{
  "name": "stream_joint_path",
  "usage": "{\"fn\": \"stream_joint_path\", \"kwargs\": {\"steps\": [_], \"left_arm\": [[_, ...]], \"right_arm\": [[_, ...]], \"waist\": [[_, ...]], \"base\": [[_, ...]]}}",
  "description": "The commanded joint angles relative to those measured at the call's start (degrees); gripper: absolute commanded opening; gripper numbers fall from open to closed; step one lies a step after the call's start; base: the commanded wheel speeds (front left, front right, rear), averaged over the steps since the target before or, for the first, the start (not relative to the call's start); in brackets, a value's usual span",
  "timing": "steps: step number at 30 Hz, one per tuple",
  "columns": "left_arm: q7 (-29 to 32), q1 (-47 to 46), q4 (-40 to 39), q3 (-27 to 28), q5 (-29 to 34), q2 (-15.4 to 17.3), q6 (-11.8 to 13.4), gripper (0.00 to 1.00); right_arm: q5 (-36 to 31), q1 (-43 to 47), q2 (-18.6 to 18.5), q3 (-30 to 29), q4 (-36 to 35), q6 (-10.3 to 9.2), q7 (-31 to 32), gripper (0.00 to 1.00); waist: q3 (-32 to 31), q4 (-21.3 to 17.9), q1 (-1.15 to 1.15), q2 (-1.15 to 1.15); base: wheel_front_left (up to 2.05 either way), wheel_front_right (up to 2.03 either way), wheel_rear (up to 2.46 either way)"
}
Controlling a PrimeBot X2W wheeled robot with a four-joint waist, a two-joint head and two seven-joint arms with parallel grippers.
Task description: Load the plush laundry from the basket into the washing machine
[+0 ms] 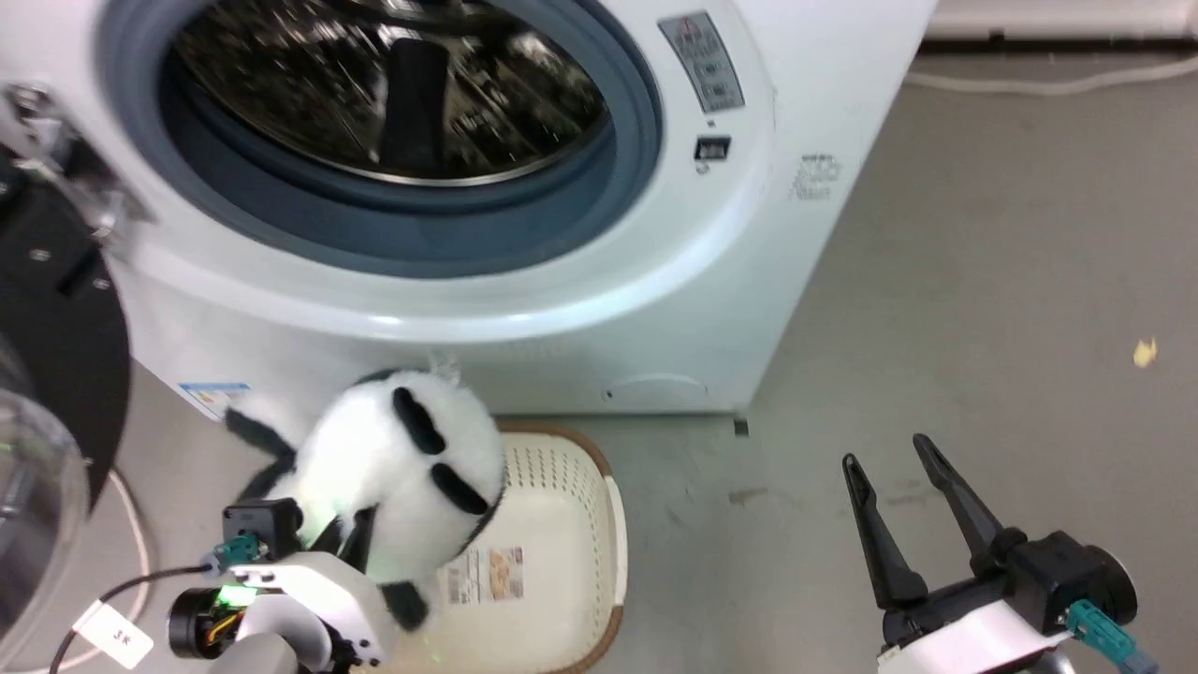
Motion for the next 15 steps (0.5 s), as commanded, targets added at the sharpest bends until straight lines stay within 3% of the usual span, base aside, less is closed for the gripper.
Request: {"fn": "stream_joint_path", "kwargs": {"steps": [1,6,15], "left_arm": [[-0.4,1.4,-2.3,0.7,1.0,-0.2,0.4,0.00],[-0.4,7.3,-19.6,5.2,7.1,-0.3,2.5,0.00],[-0.3,5.6,-34.7,9.7,9.7,0.4,4.0,0.00]], "right_arm": [[-0.4,1.0,0.2,-0.1,0.2,-0.05,-0.3,1.00],[-0.4,1.9,0.2,0.1,0.3,-0.05,-0.3,1.00],[-0.4,1.3,0.2,1.0,-0.5,-0.05,-0.3,1.00]], "waist": [[-2.4,1.3,0.01,0.00],[-4.0,0.8,0.01,0.00],[-1.0,-3.3,0.01,0.00]], "base": [[0.00,0.00,0.00],[0.00,0.00,0.00],[0.00,0.00,0.00]]}}
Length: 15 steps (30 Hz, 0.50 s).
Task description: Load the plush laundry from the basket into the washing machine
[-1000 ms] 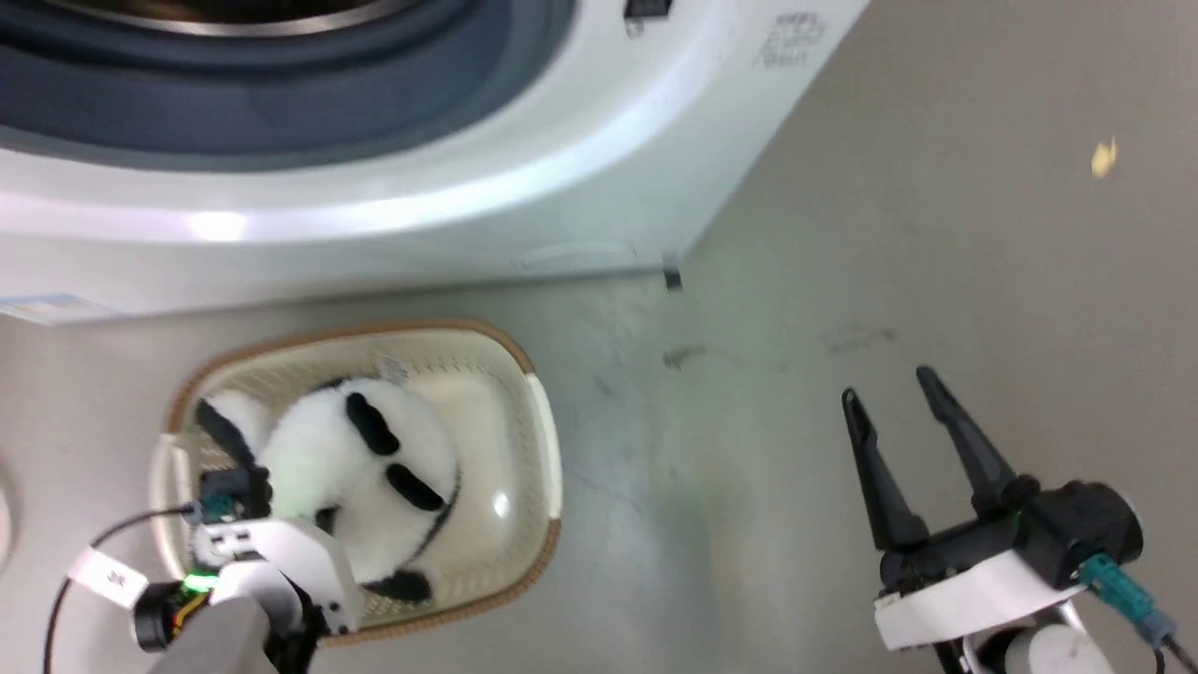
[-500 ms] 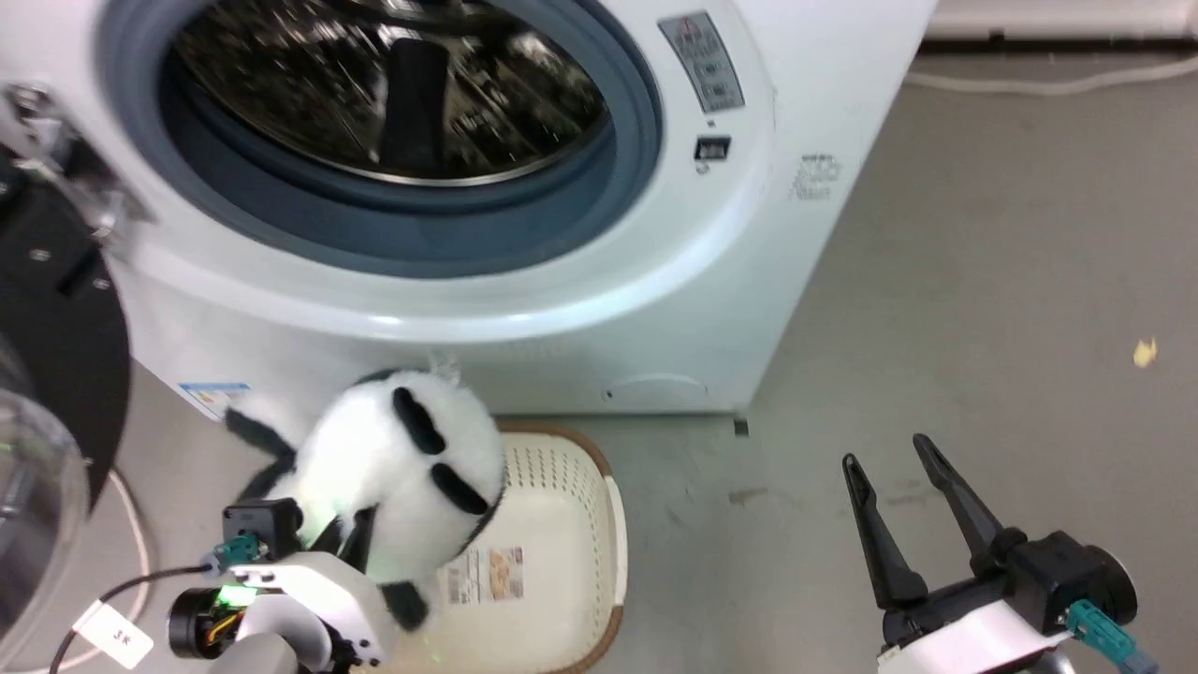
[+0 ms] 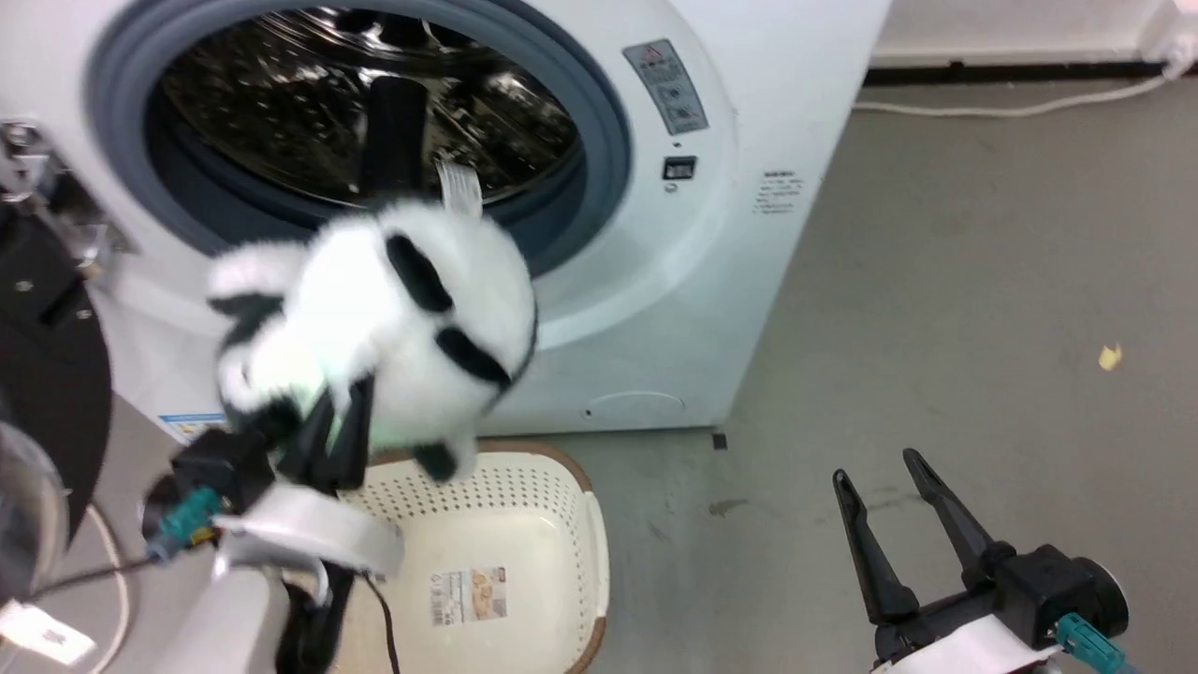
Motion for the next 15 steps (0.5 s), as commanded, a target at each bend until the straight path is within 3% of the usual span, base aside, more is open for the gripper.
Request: {"fn": "stream_joint_path", "kwargs": {"steps": [1,15], "left_arm": [[0.1,-2.2,-1.2,0.8,0.0,0.6,0.4,0.00],[12.4,-30.1,4.7,6.5,-2.4,9.8,-0.5,0.00]], "right_arm": [[0.1,-0.5,0.2,0.1,-0.6,-0.05,-0.3,1.00],[2.8,-6.3,0.2,1.0,-6.3,-0.05,-0.3,1.00]], "waist": [[2.1,-1.8,0.01,0.00],[18.1,-10.6,0.01,0.00]], "base": [[0.00,0.00,0.00],[0.00,0.00,0.00]]}}
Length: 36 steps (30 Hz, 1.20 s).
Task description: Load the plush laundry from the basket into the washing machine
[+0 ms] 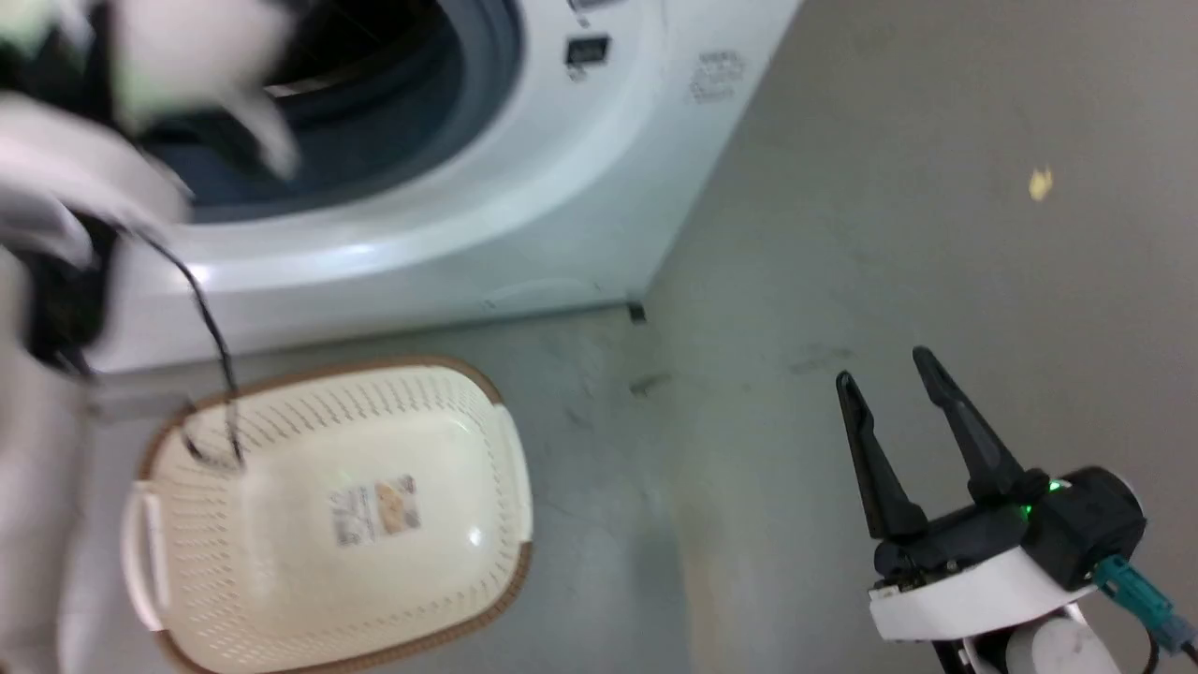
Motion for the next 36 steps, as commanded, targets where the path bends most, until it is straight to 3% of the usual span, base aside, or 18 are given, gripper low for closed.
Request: {"fn": "stream_joint_path", "kwargs": {"steps": [1,6,11,18,26,27,28,36], "left_arm": [[2.5,-6.6,3.0,0.5,0.2,2.1,-0.3,0.00],[7.1,-18.6,12.2,-0.6,2.5,6.0,-0.9,0.00],[9.2,-24.8,18.4,-3.1,4.9,7.8,-1.8,0.00],[14.5,-30.0,27.3,-7.4,6.7,8.5,-3.4,0.00],[11.5,-30.1,33.6,-8.8,7.1,8.2,-3.7,0.00],[10.6,-29.7,34.3,-8.9,7.0,7.9,-3.6,0.30],[9.6,-29.3,34.9,-9.0,7.0,7.5,-3.5,1.00],[-3.4,-21.1,38.4,-7.5,2.6,1.2,-4.0,1.00]], "right_arm": [[0.8,-1.6,0.2,0.4,-1.1,-0.05,-0.2,1.00],[3.4,-3.8,0.2,1.5,-2.5,-0.05,-0.2,1.00],[5.0,-4.8,0.2,3.0,-2.7,-0.05,-0.2,1.00],[6.4,-5.3,0.2,3.7,-2.5,-0.05,-0.2,1.00],[5.7,-5.5,0.2,2.9,-1.7,-0.05,-0.2,1.00],[5.4,-5.5,0.2,2.7,-1.6,-0.05,-0.2,1.00],[5.0,-5.4,0.2,2.4,-1.5,-0.05,-0.2,1.00],[2.1,-3.6,0.2,0.1,0.6,-0.05,-0.2,1.00]], "waist": [[7.3,-4.8,-0.01,0.00],[12.0,-7.8,-0.01,0.00],[14.4,-9.4,-0.01,0.00],[16.3,-10.0,-0.01,0.00],[14.2,-8.6,-0.01,0.00],[13.6,-8.2,-0.01,0.00],[12.8,-7.8,-0.01,0.00],[2.6,-2.9,-0.01,0.00]], "base": [[0.00,0.00,0.00],[0.00,0.00,0.00],[0.00,0.00,0.00],[0.00,0.00,0.00],[0.00,0.00,0.00],[0.00,0.00,0.00],[0.00,0.00,0.00],[0.00,0.00,0.00]]}}
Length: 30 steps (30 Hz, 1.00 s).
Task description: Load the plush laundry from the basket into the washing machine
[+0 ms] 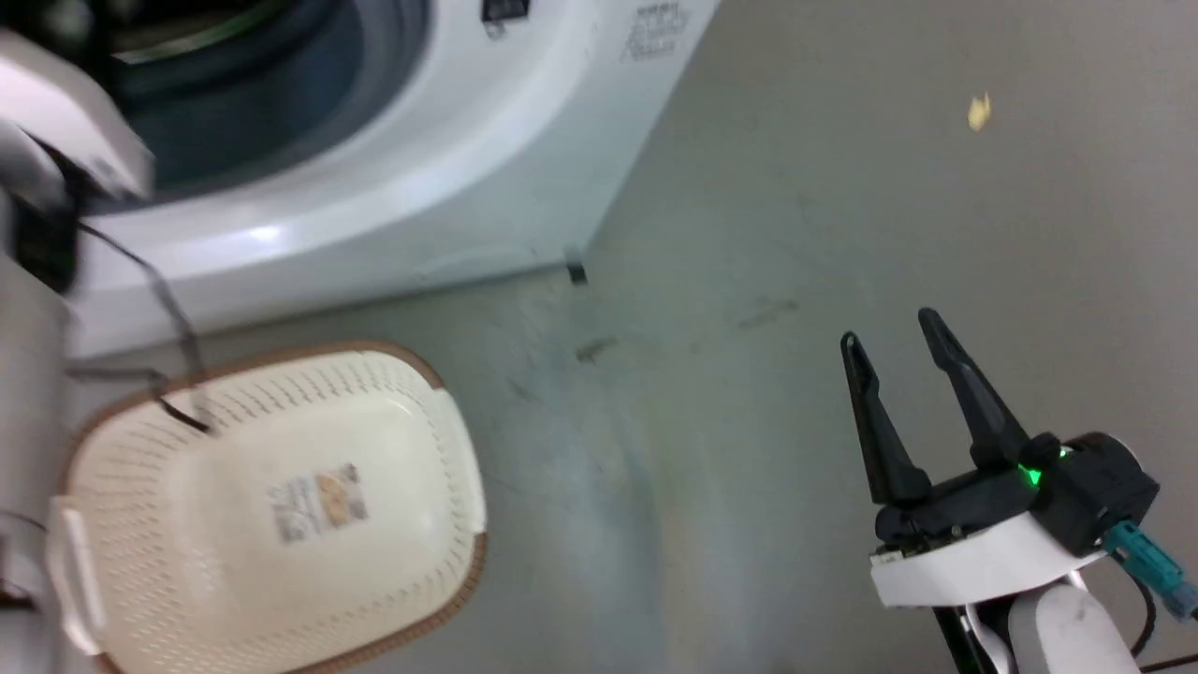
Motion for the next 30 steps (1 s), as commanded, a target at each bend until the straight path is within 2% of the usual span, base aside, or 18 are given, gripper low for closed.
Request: {"fn": "stream_joint_path", "kwargs": {"steps": [1,4,8,10,13,17,21,24,27,30], "left_arm": [[-1.3,1.8,0.4,0.2,-0.5,-0.4,-0.2,1.00],[-5.8,6.8,0.3,-0.6,-1.4,-2.6,-0.5,1.00],[-8.5,14.2,-3.7,-1.0,-3.3,-5.2,-0.7,1.00],[-8.8,18.7,-8.0,-0.5,-4.3,-6.1,-0.8,1.00],[-8.8,26.9,-18.6,3.1,-4.1,-7.3,-0.8,1.00],[-8.8,40.4,-32.1,7.3,0.4,-9.3,1.5,1.00],[-8.8,52.7,-42.1,11.5,3.3,-13.0,3.1,1.00],[-8.8,59.6,-46.9,13.3,6.4,-15.0,3.6,1.00],[-8.8,65.4,-50.7,13.8,10.0,-17.8,5.2,1.00],[-8.8,69.5,-53.5,14.1,11.8,-20.3,5.3,1.00]], "right_arm": [[-0.4,0.9,0.2,-0.2,0.3,-0.05,-0.3,1.00],[-1.6,2.5,0.2,-0.6,0.8,-0.05,-0.3,1.00],[-3.4,4.6,0.2,-1.4,1.3,-0.05,-0.3,1.00],[-4.2,5.7,0.2,-1.9,1.4,-0.05,-0.3,1.00],[-4.9,7.3,0.2,-2.8,1.0,-0.05,-0.3,1.00],[-5.0,9.6,0.2,-3.8,1.3,-0.05,-0.3,1.00],[-5.8,11.4,0.2,-3.7,1.4,-0.05,-0.3,1.00],[-6.1,12.3,0.2,-4.2,1.5,-0.05,-0.3,1.00],[-6.6,12.8,0.2,-5.3,1.3,-0.05,-0.3,1.00],[-6.2,13.5,0.2,-6.9,1.1,-0.05,-0.3,1.00]], "waist": [[-5.5,3.6,0.00,0.00],[-10.5,6.2,0.00,0.00],[-16.4,9.7,0.00,0.00],[-19.1,11.5,0.00,0.00],[-22.5,14.1,0.00,0.00],[-26.4,16.8,0.00,0.00],[-29.3,18.8,0.00,0.00],[-30.3,19.6,0.00,0.00],[-31.1,19.9,0.00,0.00],[-31.6,20.3,0.00,0.00]], "base": [[0.00,0.00,0.00],[0.00,0.00,0.00],[0.00,0.00,0.00],[0.00,0.00,0.00],[0.00,0.00,0.00],[0.00,0.00,0.00],[0.00,0.00,0.00],[0.00,0.00,0.00],[0.00,0.00,0.00],[0.00,0.00,0.00]]}}
